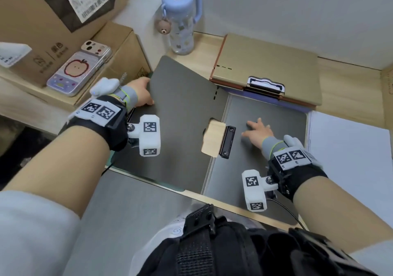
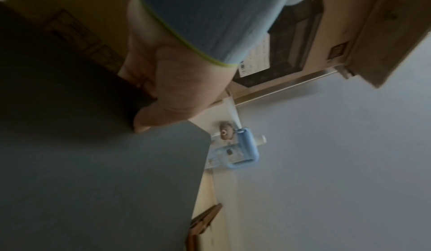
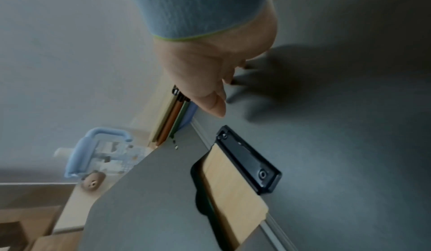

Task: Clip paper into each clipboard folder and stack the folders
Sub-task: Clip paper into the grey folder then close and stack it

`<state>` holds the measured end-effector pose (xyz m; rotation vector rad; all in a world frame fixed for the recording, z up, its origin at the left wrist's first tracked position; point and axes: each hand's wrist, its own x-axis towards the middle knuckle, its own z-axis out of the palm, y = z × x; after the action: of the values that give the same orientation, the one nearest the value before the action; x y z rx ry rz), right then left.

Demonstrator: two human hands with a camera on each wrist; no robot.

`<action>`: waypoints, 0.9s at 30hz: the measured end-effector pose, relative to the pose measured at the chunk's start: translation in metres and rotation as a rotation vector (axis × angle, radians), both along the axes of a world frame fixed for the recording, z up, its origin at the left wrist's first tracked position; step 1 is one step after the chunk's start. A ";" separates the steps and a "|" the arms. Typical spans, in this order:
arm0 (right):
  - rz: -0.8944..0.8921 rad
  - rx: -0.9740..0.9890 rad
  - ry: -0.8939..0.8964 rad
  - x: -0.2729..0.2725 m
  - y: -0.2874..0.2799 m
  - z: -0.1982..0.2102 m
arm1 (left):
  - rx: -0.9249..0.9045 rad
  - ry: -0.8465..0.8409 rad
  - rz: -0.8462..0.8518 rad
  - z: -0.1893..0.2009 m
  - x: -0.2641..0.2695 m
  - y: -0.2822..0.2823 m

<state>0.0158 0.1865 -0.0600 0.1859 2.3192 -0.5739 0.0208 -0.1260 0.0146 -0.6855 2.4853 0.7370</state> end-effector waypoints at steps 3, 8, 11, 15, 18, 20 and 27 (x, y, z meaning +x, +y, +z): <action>0.008 -0.019 0.005 0.006 0.004 -0.009 | -0.100 -0.019 0.005 -0.020 0.002 0.000; 0.040 0.004 0.042 0.009 0.008 -0.013 | -0.216 -0.086 -0.012 -0.047 0.003 0.000; 0.054 0.024 0.054 0.011 0.009 -0.014 | -0.312 -0.137 0.019 -0.058 0.005 0.006; 0.089 0.051 0.063 0.011 0.007 -0.013 | -0.359 -0.140 0.043 -0.065 0.010 0.020; 0.086 0.044 0.042 0.011 0.007 -0.009 | -0.381 -0.196 0.026 -0.062 0.011 0.032; 0.080 0.001 0.011 0.009 0.010 -0.005 | -0.356 -0.187 0.045 -0.061 0.011 0.041; -0.197 -0.263 0.064 0.008 0.040 0.003 | -0.161 -0.007 -0.035 -0.043 -0.005 0.112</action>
<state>0.0239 0.2268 -0.0566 0.2760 2.2733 -0.9890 0.0156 -0.0139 -0.0281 -0.6974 2.5631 0.5253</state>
